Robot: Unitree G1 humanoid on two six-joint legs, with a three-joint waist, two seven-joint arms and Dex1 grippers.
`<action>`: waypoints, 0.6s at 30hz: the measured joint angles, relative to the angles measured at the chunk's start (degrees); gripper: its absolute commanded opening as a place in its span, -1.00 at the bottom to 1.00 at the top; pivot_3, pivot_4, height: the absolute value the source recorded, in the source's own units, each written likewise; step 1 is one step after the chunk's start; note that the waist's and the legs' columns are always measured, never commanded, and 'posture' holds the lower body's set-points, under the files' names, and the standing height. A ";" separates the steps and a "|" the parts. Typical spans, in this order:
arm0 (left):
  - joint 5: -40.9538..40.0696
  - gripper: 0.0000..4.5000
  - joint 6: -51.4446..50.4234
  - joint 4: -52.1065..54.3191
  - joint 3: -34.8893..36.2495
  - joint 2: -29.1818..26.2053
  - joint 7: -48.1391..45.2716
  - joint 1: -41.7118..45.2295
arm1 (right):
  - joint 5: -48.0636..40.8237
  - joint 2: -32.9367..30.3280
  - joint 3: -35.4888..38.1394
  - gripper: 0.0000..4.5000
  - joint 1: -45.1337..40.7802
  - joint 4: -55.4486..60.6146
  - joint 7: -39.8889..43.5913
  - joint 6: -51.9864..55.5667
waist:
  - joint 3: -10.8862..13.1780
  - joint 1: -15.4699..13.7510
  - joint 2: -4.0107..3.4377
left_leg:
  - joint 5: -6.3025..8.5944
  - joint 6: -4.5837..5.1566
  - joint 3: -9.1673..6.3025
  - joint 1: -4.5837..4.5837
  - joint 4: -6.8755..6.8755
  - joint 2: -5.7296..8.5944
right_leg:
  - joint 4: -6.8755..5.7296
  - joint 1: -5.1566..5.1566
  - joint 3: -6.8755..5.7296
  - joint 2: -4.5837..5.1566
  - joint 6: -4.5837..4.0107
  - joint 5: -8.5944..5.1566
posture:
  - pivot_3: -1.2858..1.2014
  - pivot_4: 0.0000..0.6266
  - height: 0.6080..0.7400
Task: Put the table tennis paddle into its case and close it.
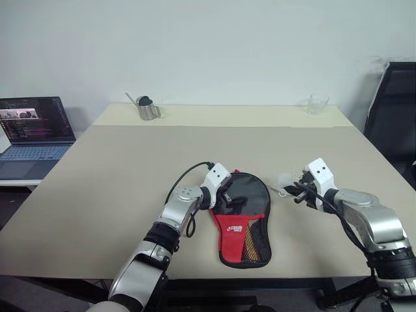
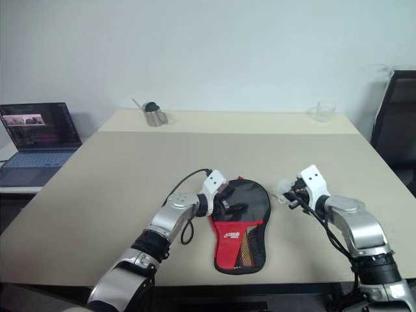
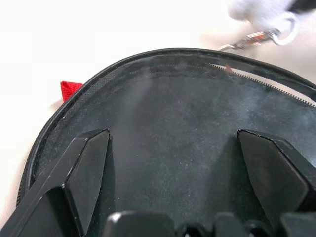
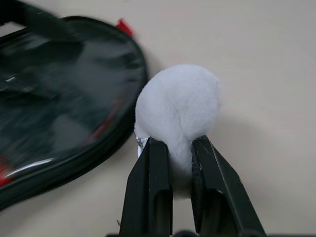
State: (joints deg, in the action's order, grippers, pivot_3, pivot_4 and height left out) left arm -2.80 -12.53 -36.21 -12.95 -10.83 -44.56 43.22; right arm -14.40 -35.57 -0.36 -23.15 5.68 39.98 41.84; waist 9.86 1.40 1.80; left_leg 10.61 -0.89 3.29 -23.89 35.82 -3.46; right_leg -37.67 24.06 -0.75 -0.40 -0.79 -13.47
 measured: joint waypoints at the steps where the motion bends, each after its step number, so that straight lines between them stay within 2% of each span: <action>1: 0.02 1.00 0.17 -0.14 -0.07 0.01 -0.02 0.08 | 0.03 -0.34 -0.53 -0.95 0.54 0.60 0.40 -0.47 | 0.00 -0.01 0.00 | 0.00 0.00 0.00 0.00 0.00 0.00 | 0.01 0.00 0.01 0.00 0.00 0.00 | 0.03 -0.52 1.00; 10: 0.27 1.00 0.37 -0.54 -0.25 0.39 -0.12 0.31 | 1.95 -4.94 -3.07 -0.95 5.44 1.99 4.99 -8.30 | -0.01 -0.13 0.00 | 0.01 -0.02 -0.03 -0.02 -0.05 0.02 | 0.44 -0.11 -0.03 0.01 -0.06 -0.04 | 0.03 -0.52 1.00; 18: 0.58 1.00 0.36 -0.20 -0.47 0.46 -1.00 0.21 | -0.24 -8.24 -2.49 -0.95 10.45 3.48 11.79 -13.36 | -0.04 -0.21 0.00 | 0.17 -0.06 -0.05 0.00 -0.08 0.01 | 0.72 -0.32 -0.07 0.01 -0.04 -0.03 | 0.03 -0.52 1.00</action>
State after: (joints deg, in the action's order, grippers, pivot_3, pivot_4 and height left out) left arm -2.22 -12.17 -36.41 -13.41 -10.37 -45.56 43.43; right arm -14.64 -43.81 -2.85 -12.70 9.16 51.77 28.48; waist 9.82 1.19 1.80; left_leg 10.78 -0.95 3.24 -23.89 35.74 -3.45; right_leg -36.95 23.73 -0.81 -0.39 -0.83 -13.50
